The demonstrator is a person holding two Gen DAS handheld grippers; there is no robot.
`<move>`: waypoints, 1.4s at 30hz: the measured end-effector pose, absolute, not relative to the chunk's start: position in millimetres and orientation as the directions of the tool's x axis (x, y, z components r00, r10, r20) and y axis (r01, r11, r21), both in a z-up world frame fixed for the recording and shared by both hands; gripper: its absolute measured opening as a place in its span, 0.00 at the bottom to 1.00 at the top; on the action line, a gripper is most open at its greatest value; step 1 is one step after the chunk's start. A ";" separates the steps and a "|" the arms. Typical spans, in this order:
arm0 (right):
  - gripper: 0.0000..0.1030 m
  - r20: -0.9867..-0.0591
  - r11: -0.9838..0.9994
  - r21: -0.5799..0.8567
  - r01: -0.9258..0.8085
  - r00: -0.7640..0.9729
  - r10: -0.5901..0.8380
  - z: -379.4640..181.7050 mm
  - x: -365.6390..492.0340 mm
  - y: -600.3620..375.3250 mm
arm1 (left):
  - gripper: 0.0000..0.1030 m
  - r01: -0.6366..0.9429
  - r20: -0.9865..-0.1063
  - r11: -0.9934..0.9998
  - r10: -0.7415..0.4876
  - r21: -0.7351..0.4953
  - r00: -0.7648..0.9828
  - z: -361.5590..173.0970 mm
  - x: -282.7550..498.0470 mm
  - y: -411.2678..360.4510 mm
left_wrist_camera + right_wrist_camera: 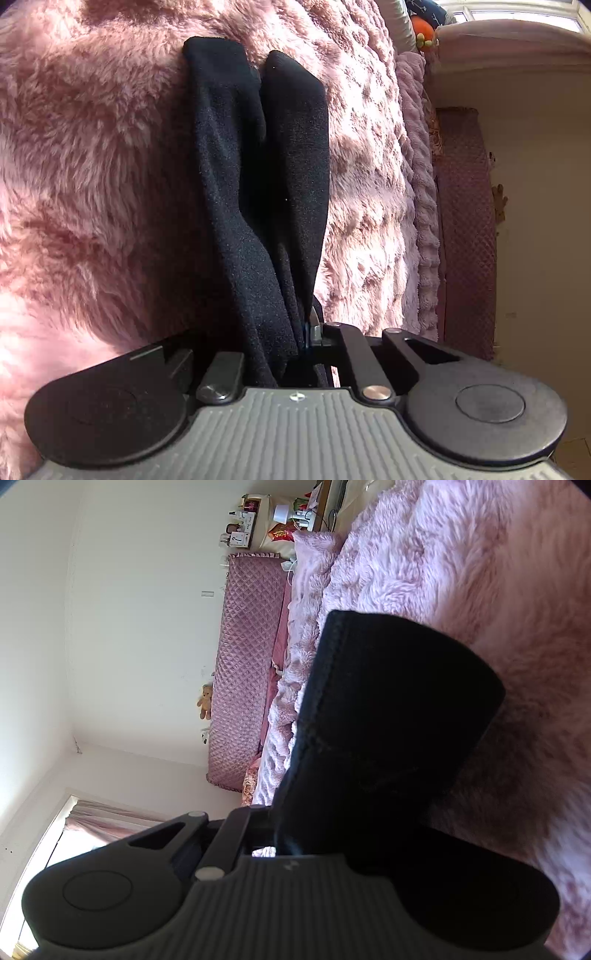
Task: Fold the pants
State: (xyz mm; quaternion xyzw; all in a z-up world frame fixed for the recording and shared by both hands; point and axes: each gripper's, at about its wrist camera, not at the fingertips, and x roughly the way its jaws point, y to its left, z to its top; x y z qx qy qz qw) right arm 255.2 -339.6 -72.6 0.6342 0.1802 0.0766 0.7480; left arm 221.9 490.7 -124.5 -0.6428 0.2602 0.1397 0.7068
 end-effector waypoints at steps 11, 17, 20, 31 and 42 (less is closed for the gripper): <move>0.02 -0.259 0.222 0.956 0.192 0.906 0.335 -31.3 126.8 -384.5 | 0.09 -0.583 -0.615 0.197 -0.275 -0.789 0.739 -109.3 172.0 460.1; 0.02 -0.413 0.327 0.890 0.317 0.864 0.287 -48.0 71.4 -411.1 | 0.21 -0.585 -0.611 0.180 -0.278 -0.791 0.741 -141.9 148.6 446.8; 0.08 -0.630 0.516 0.732 0.445 0.730 0.265 -55.7 70.3 -408.1 | 0.31 -0.553 -0.619 0.299 -0.214 -0.778 0.756 -136.0 139.2 444.5; 0.57 -0.727 0.780 0.411 0.471 0.685 -0.031 -9.8 62.0 -418.6 | 0.56 -0.645 -0.693 0.356 -0.009 -0.676 0.721 -94.4 79.6 460.4; 0.63 -0.348 0.988 -0.018 0.152 0.925 -0.149 112.5 97.1 -332.4 | 0.72 -0.796 -0.673 0.359 0.427 -0.486 0.604 -1.5 26.1 439.8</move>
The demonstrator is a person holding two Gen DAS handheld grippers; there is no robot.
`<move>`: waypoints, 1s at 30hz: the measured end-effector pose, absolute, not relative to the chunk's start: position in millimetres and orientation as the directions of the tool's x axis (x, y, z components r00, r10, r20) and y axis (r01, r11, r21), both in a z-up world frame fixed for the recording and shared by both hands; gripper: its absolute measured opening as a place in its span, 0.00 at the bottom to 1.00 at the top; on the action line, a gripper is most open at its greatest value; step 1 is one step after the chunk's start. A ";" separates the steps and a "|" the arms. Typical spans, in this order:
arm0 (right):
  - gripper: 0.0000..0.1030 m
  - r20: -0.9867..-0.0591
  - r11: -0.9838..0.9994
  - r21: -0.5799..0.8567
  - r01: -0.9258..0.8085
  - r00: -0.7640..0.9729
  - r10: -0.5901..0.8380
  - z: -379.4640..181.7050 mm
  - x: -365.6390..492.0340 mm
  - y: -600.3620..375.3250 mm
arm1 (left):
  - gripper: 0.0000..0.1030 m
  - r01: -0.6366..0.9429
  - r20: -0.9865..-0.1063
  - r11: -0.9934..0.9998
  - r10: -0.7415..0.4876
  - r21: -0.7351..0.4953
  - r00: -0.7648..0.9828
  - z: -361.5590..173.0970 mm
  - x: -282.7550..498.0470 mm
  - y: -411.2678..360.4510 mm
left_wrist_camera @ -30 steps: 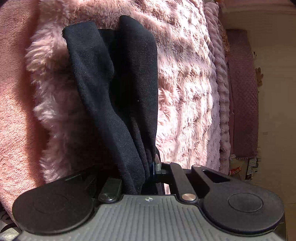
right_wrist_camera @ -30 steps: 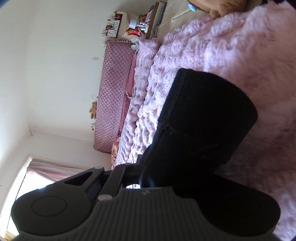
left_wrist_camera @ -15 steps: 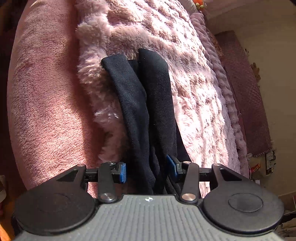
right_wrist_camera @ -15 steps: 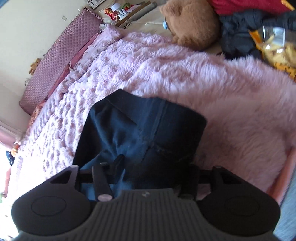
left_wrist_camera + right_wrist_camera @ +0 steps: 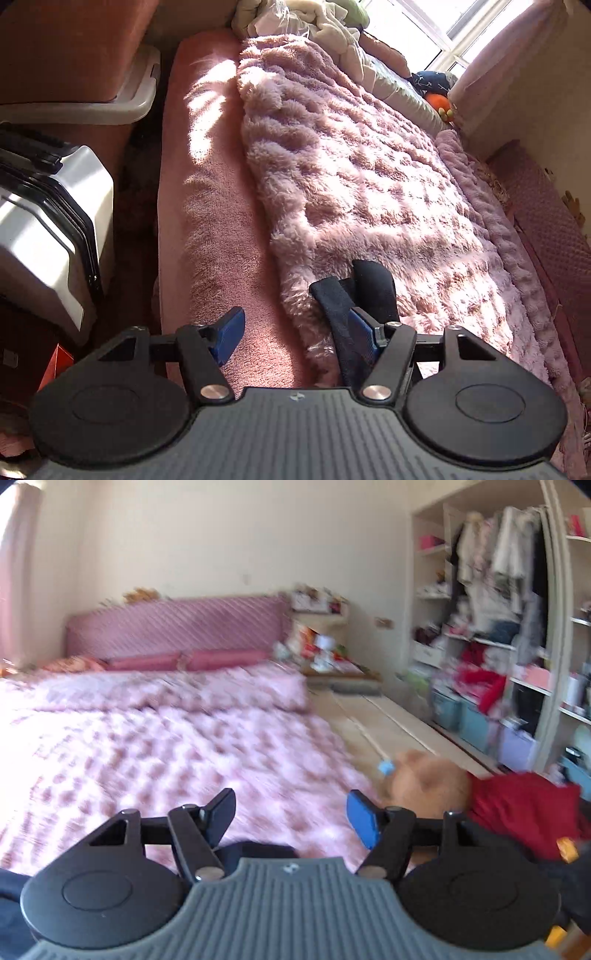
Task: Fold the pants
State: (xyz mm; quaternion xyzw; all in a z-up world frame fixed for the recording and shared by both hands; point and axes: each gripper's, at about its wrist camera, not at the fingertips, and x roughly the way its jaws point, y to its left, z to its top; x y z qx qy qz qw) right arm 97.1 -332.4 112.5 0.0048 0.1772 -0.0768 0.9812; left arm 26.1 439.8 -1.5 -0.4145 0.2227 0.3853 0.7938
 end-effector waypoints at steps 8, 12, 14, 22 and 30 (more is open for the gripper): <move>0.79 -0.318 0.739 0.310 -0.598 0.667 0.673 144.0 166.1 -183.7 | 0.74 -0.596 -0.467 0.377 0.382 -0.709 0.797 12.7 52.1 422.8; 0.74 -0.359 0.702 0.260 -0.663 0.608 0.708 137.1 190.9 -81.9 | 0.74 -0.599 -0.423 0.403 0.446 -0.692 0.789 -1.3 70.1 423.4; 0.58 -0.366 0.668 0.136 -0.732 0.589 0.720 129.0 191.4 -29.5 | 0.74 -0.615 -0.420 0.415 0.471 -0.671 0.776 -10.0 73.5 428.5; 0.26 -0.586 0.378 0.046 -0.925 0.282 0.760 10.5 200.4 158.3 | 0.68 -0.560 -0.386 0.459 0.422 -0.690 0.821 -63.1 77.2 464.3; 0.53 -0.656 0.298 0.120 -0.947 0.150 0.740 -24.7 231.5 264.1 | 0.65 -0.493 -0.382 0.486 0.314 -0.721 0.869 -91.6 85.1 477.2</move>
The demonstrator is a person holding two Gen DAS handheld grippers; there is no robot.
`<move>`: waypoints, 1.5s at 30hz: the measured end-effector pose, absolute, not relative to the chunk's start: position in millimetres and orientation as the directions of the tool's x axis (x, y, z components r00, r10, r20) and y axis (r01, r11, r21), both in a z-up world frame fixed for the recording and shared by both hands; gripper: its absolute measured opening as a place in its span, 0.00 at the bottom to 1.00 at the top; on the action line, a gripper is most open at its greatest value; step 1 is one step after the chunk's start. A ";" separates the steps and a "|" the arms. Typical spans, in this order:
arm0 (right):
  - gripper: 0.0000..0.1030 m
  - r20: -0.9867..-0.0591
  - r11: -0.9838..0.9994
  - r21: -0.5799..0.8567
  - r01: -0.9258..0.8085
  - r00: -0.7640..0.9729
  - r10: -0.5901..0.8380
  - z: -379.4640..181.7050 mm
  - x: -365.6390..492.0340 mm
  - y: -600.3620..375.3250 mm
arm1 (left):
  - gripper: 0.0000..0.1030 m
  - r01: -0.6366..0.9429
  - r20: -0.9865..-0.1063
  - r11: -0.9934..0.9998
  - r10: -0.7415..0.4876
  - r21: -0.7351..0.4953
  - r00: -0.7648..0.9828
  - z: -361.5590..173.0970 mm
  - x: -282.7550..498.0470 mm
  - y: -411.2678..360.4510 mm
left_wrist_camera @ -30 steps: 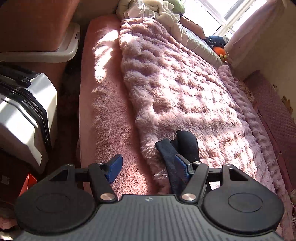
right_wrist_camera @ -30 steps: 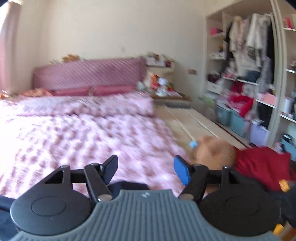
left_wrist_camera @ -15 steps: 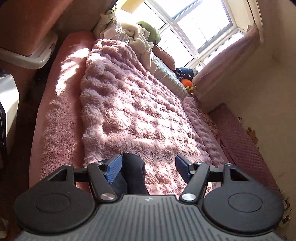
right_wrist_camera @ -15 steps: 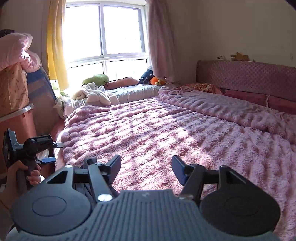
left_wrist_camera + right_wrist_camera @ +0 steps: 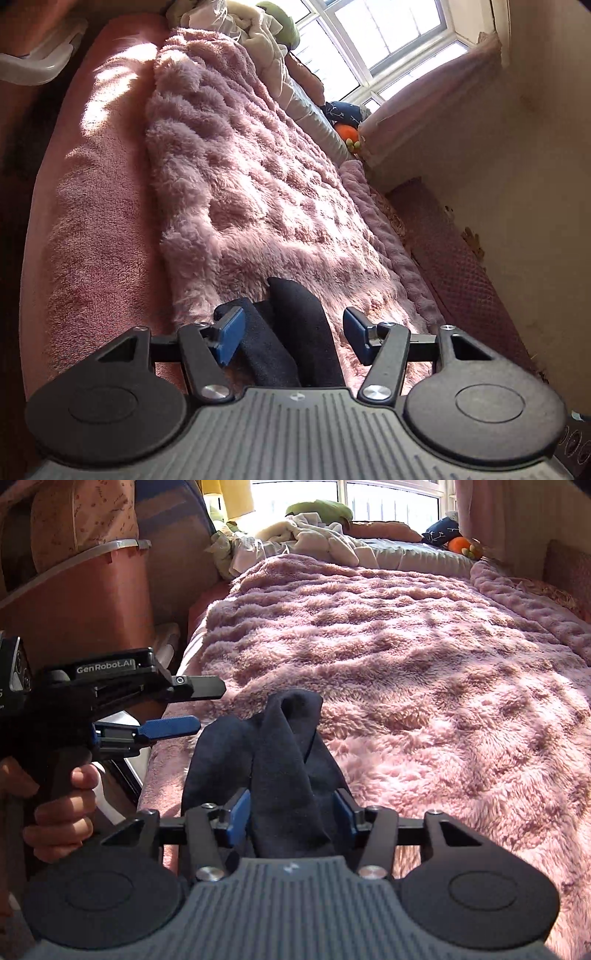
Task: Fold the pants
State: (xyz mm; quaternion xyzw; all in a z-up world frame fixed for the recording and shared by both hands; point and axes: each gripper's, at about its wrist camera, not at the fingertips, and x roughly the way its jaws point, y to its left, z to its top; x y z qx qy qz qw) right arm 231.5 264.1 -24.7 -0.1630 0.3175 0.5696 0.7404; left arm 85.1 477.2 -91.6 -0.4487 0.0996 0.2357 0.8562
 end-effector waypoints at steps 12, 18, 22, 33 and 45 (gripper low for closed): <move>0.05 -0.666 0.332 0.315 -0.889 0.043 0.745 -53.3 278.5 338.8 | 0.66 -0.556 -0.453 0.475 0.324 -0.682 0.831 -84.8 83.8 485.5; 0.05 -0.322 0.100 0.676 -0.730 -0.171 0.931 -39.3 299.3 288.7 | 0.66 -0.544 -0.452 0.344 0.314 -0.765 0.835 -96.2 65.5 502.7; 0.07 -0.077 -0.151 0.790 -0.594 -0.341 0.937 -29.3 308.1 273.2 | 0.68 -0.463 -0.392 0.261 0.281 -0.847 0.876 -104.8 50.8 513.5; 0.81 -0.520 0.359 0.718 -0.597 -0.117 0.846 -51.9 321.6 301.7 | 0.69 -0.493 -0.414 0.341 0.281 -0.800 0.866 -92.7 65.3 503.9; 0.19 -0.695 0.247 0.285 -0.926 -0.022 0.719 -20.2 281.4 289.4 | 0.69 -0.549 -0.464 0.393 0.295 -0.738 0.835 -88.4 76.6 493.1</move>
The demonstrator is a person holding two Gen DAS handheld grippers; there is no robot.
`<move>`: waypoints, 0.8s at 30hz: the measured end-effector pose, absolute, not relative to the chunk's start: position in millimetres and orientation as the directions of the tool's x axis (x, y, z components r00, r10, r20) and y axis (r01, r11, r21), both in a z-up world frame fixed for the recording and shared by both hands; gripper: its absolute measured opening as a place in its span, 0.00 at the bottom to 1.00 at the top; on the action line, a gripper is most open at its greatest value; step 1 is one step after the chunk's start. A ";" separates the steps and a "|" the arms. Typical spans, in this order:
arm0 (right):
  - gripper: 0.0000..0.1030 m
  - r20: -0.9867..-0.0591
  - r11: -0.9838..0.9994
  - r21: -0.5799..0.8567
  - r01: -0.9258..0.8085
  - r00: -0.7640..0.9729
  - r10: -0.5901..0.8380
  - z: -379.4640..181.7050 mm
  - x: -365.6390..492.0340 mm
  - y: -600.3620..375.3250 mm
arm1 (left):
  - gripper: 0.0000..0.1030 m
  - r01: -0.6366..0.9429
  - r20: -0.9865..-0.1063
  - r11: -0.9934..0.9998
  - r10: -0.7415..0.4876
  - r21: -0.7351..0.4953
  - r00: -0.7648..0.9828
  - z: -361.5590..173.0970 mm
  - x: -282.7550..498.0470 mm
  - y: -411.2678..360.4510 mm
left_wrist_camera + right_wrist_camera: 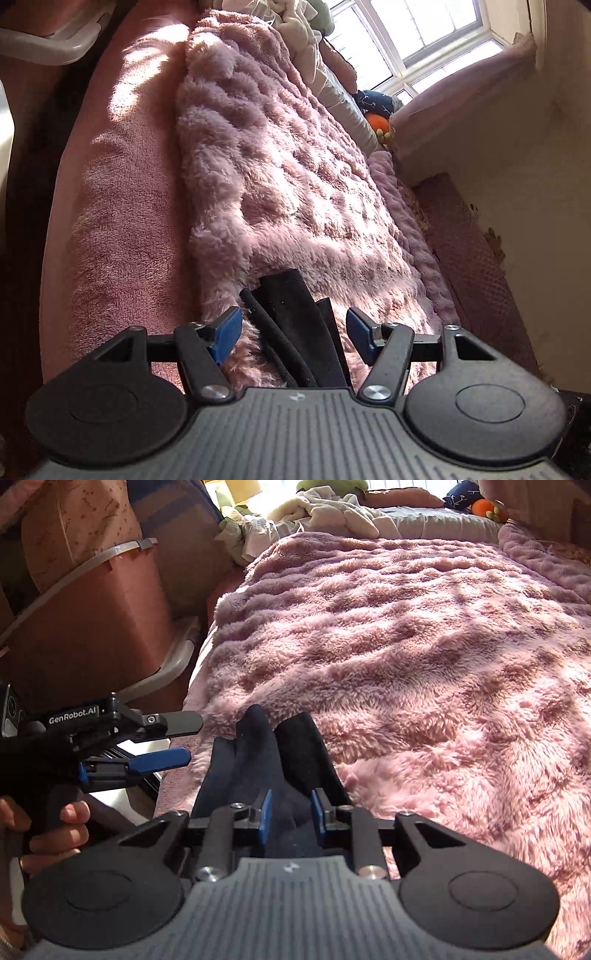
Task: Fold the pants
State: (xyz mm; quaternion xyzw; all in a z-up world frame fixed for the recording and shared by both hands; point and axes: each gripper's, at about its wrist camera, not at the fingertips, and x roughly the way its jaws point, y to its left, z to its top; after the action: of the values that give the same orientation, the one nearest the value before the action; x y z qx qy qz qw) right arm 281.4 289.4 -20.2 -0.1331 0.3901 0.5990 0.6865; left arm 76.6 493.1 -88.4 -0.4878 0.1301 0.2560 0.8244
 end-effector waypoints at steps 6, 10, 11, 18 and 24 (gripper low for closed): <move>0.40 -0.720 0.300 0.436 -0.848 -0.130 0.681 -42.9 296.6 298.3 | 0.69 -0.557 -0.489 0.387 0.266 -0.735 0.830 -92.0 81.2 495.2; 0.16 -0.711 0.286 0.494 -0.821 -0.191 0.677 -53.4 298.9 305.9 | 0.69 -0.621 -0.562 0.351 0.265 -0.701 0.784 -99.0 85.0 498.7; 0.08 -0.701 0.277 0.515 -0.812 -0.212 0.681 -54.7 299.0 306.9 | 0.69 -0.627 -0.570 0.336 0.261 -0.703 0.779 -101.6 84.5 500.0; 0.00 -0.642 0.328 0.574 -0.750 -0.164 0.749 -52.1 313.0 288.6 | 0.69 -0.635 -0.586 0.322 0.244 -0.702 0.772 -105.6 81.6 500.7; 0.00 -0.683 0.458 0.479 -0.749 0.010 0.731 -44.0 327.3 277.0 | 0.69 -0.637 -0.591 0.305 0.240 -0.707 0.771 -106.6 83.1 501.4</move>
State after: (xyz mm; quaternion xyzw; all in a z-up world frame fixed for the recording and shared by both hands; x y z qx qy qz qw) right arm 327.3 277.0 -44.0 -0.0095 0.4733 0.5206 0.7105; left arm 83.1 501.4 -106.6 -0.5189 0.1916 0.2793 0.7849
